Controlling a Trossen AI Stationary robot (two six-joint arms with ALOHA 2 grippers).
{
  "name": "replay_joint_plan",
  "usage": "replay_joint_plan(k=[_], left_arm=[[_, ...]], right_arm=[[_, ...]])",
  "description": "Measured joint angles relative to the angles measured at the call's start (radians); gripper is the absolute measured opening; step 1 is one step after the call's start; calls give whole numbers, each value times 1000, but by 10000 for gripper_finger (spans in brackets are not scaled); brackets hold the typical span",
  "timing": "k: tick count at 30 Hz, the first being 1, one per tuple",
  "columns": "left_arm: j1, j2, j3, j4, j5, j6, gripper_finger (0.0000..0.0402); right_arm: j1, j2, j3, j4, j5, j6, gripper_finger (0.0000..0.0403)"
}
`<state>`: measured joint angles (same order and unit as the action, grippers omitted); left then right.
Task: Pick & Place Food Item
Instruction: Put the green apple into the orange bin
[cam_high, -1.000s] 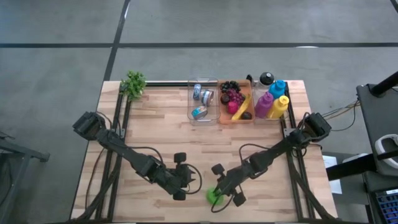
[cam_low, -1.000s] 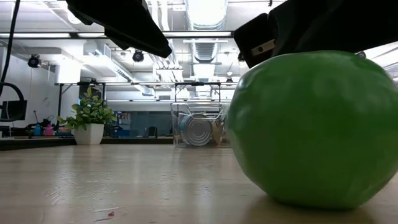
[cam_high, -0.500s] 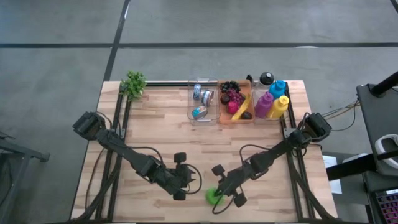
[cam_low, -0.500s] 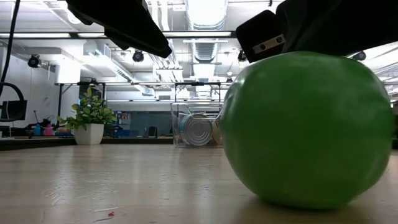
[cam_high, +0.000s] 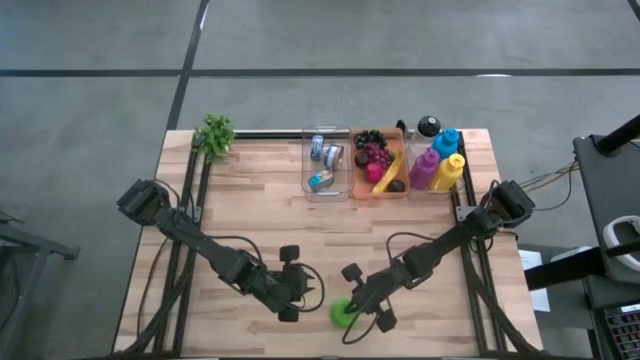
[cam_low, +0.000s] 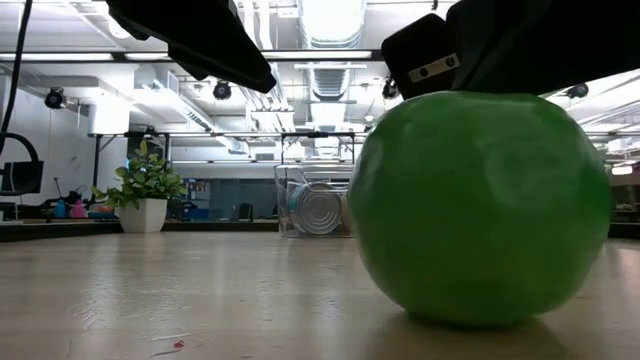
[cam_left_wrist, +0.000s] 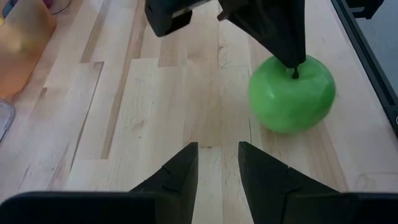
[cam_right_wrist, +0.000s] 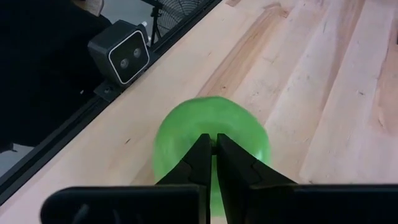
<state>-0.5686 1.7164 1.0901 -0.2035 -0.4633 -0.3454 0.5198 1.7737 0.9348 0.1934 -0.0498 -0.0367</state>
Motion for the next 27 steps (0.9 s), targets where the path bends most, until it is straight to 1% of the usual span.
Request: replay_joint_plan(k=[10,17,22,27], left_arm=[[0,0,0,-1,0,0,118],[0,0,0,-4,0,8,118],[0,0,0,-6,0,8,118],[0,0,0,-7,0,8,118]], right_arm=[[-3,-93,0,-57,8,-35,9],[-23,-214,0,-207,110,-38,8],[-77,-309,-2,-316,137,-36,8],[-172,-409,-2,-408,139,-29,8]])
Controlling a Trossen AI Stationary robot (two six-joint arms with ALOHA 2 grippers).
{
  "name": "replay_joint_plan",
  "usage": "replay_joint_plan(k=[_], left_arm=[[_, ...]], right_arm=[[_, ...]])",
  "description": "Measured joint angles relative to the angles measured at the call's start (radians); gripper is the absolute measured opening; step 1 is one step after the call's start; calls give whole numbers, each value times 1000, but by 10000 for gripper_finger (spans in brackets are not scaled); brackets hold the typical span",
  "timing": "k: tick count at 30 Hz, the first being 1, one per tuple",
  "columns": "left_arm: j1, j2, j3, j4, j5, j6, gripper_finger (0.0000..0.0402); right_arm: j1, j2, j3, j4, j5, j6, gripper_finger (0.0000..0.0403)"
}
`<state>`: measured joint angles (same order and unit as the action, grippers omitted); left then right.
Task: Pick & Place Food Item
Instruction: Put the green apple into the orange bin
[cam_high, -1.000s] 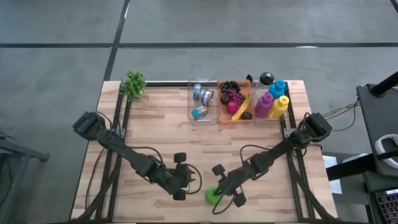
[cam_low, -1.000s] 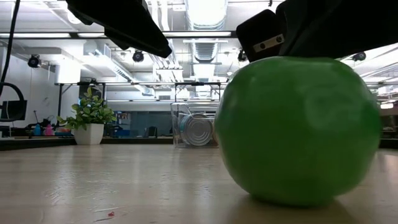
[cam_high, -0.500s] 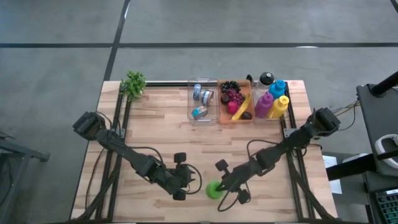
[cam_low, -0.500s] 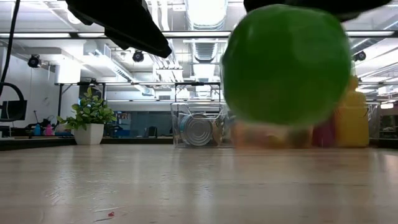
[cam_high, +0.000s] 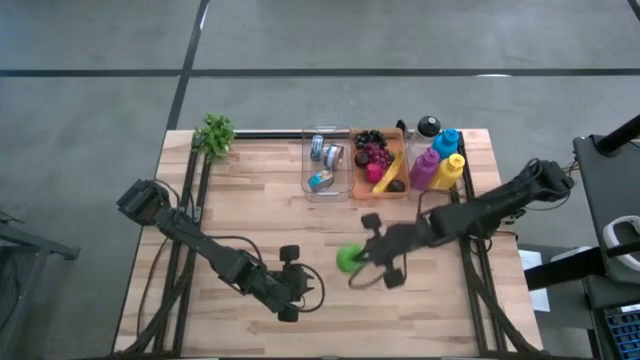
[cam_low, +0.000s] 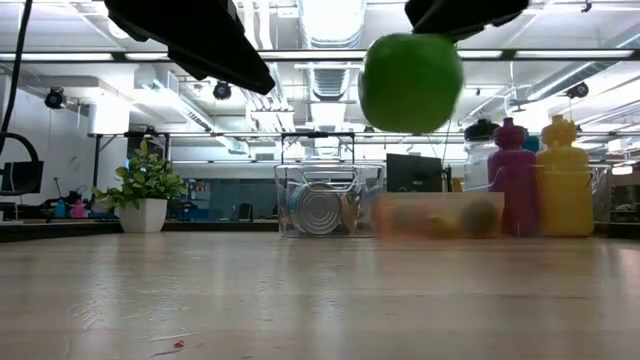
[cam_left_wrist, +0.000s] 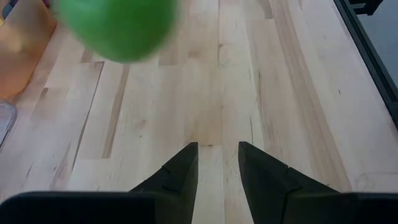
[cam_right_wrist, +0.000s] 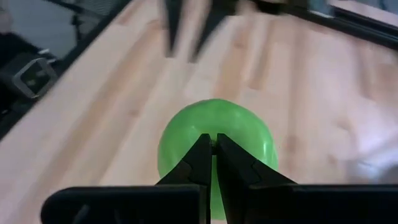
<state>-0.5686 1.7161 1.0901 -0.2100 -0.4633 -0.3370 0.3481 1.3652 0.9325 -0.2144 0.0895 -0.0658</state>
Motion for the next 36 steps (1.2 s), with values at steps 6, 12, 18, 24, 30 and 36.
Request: replay_joint_plan(k=[6,12,18,24,30,36], left_arm=[[0,0,0,0,0,0,118],[0,0,0,-1,0,0,118],[0,0,0,0,0,3,118],[0,0,0,2,0,26,118],[0,0,0,3,0,26,118],[0,0,0,3,0,26,118]], right_arm=[[-138,-111,-6,-112,-7,-12,8],[-306,-170,-11,-132,-39,-47,8],[-499,-180,-44,-117,-153,-69,8],[-674,-180,-123,-35,-294,-75,8],[-795,-181,-154,-2,-356,-76,8],[-835,-180,-155,11,-391,-91,8]])
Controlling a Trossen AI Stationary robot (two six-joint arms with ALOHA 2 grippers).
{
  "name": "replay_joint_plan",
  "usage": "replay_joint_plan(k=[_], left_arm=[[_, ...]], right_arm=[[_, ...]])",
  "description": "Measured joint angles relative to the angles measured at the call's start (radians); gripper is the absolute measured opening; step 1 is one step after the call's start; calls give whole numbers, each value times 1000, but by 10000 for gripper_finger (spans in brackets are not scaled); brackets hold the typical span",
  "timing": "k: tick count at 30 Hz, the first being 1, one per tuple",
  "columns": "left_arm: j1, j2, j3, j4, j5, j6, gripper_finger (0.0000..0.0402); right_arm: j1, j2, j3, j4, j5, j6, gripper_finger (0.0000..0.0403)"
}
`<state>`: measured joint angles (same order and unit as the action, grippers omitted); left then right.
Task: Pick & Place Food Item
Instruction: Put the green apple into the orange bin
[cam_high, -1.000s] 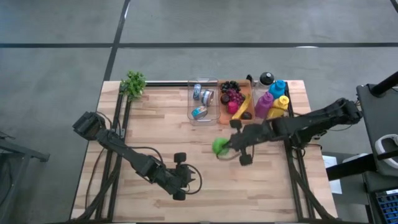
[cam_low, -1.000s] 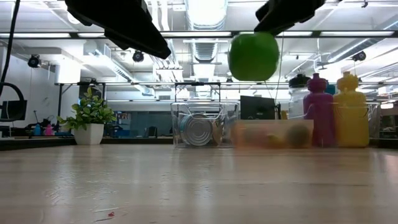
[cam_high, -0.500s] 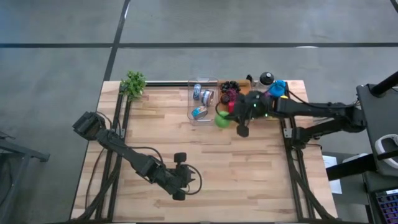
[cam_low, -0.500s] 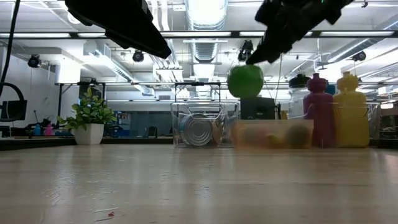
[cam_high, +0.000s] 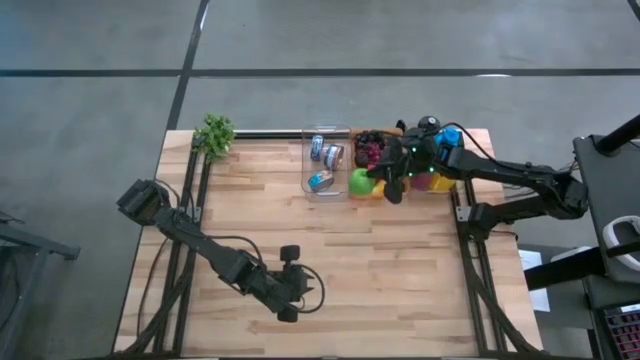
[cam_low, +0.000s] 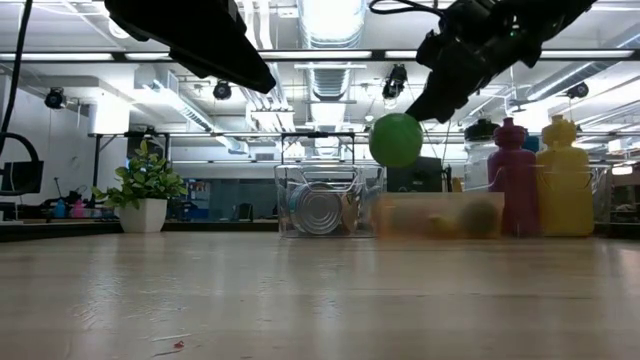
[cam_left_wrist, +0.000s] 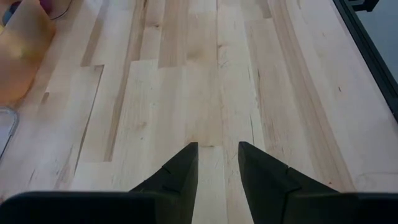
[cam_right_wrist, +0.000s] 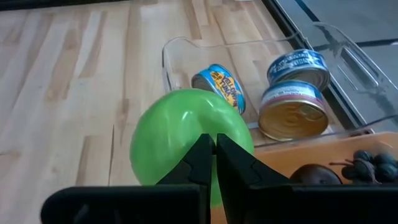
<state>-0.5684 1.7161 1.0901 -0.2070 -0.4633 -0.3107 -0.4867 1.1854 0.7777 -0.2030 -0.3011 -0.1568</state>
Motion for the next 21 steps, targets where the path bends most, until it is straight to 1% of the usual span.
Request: replay_joint_plan(k=[4,11,21], left_arm=[[0,0,0,0,0,0,118],[0,0,0,0,0,0,118],[0,0,0,0,0,0,118]], right_arm=[[-6,0,-1,18,-30,-9,8],[-14,-3,-1,27,-32,-27,8],[-89,-4,-4,27,-29,-27,8]])
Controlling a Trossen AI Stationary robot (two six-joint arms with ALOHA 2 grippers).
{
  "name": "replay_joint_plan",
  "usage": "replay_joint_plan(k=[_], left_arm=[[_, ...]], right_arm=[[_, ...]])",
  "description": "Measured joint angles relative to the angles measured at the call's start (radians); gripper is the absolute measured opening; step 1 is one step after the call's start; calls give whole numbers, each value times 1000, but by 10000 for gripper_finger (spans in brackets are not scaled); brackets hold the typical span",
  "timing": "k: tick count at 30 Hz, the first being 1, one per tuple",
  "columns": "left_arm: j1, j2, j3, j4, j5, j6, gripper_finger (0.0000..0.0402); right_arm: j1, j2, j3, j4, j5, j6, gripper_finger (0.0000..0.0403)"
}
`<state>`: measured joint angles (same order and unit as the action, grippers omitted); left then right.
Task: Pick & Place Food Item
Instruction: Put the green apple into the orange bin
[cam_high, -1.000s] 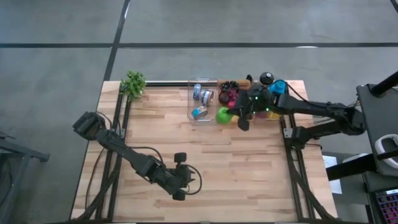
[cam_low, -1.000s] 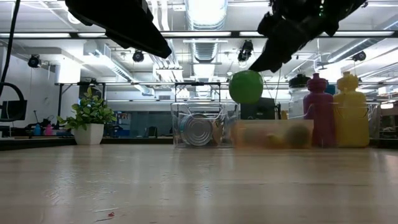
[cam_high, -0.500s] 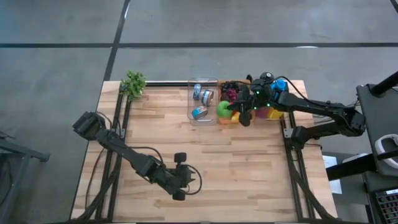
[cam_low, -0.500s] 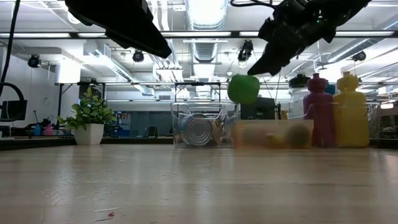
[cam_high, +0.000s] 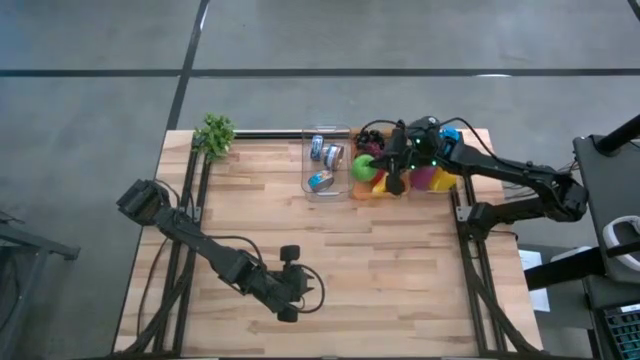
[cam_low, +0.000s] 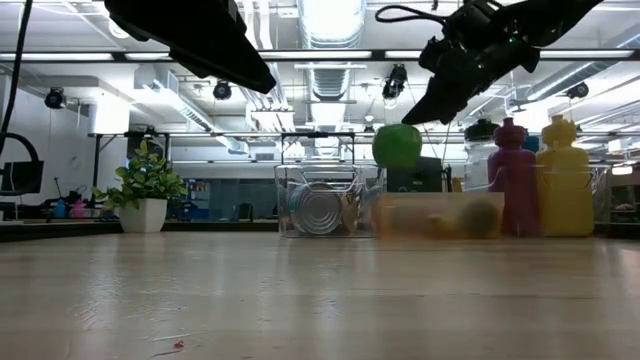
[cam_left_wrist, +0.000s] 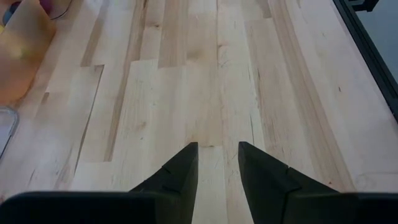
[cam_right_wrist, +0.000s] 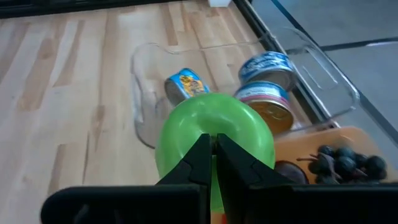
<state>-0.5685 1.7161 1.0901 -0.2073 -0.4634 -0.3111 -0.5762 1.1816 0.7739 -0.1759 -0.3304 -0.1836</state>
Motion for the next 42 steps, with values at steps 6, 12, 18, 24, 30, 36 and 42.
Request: replay_joint_plan(k=[6,12,18,24,30,36,42], left_arm=[[0,0,0,0,0,0,118],[0,0,0,0,0,0,118],[0,0,0,0,0,-1,118],[0,0,0,0,0,-1,118],[0,0,0,0,0,-3,118],[0,0,0,5,0,-3,118],[0,0,0,5,0,-3,118]], right_arm=[[-18,-1,-46,24,1,4,8],[-18,-1,-145,153,-12,44,8],[-18,-1,-225,236,-11,69,8],[-18,15,-289,336,-11,80,8],[-18,75,-293,353,-11,85,8],[-18,151,-292,383,-10,79,8],[-18,168,-291,399,-10,77,9]])
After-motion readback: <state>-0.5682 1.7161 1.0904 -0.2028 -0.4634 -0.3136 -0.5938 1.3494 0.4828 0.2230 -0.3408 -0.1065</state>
